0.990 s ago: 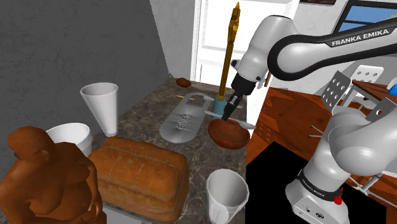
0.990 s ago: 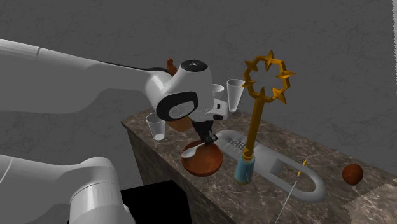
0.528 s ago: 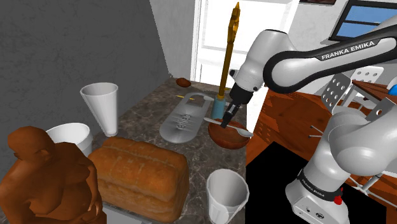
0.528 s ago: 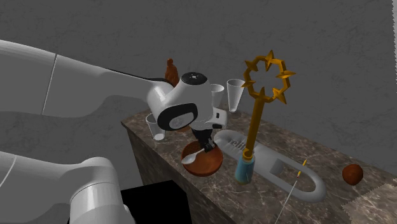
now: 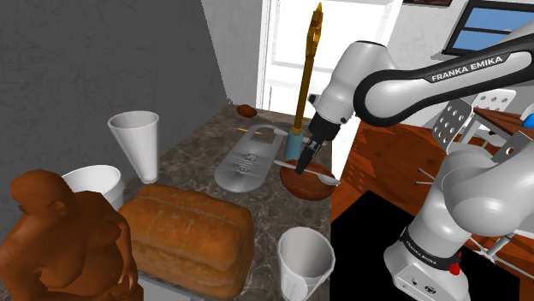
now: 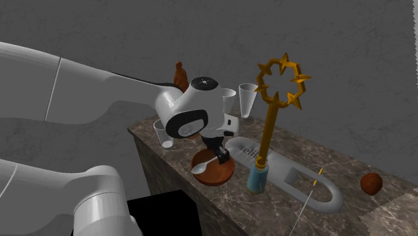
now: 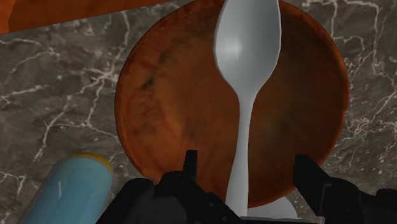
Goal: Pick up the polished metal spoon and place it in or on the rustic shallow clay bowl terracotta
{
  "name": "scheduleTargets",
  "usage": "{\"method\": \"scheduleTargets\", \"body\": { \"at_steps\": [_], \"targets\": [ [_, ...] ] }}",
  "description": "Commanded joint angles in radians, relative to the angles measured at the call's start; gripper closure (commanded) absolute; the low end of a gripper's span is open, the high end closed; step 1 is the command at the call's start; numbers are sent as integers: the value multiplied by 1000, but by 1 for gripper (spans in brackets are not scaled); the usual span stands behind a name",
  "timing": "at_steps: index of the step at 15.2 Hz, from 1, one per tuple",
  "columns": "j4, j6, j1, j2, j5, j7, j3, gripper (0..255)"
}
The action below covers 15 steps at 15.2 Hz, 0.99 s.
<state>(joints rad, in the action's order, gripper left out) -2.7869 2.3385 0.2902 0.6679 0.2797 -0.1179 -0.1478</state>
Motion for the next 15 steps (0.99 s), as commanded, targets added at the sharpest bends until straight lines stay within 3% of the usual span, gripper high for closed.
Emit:
{"method": "scheduleTargets", "body": {
  "at_steps": [1,4,8,15],
  "targets": [
    [0,0,0,0,0,0,0,0],
    [0,0,0,0,0,0,0,0],
    [67,-164,-16,96,-30,10,23,0],
    [67,-164,-16,96,-31,10,23,0]
  ]
}}
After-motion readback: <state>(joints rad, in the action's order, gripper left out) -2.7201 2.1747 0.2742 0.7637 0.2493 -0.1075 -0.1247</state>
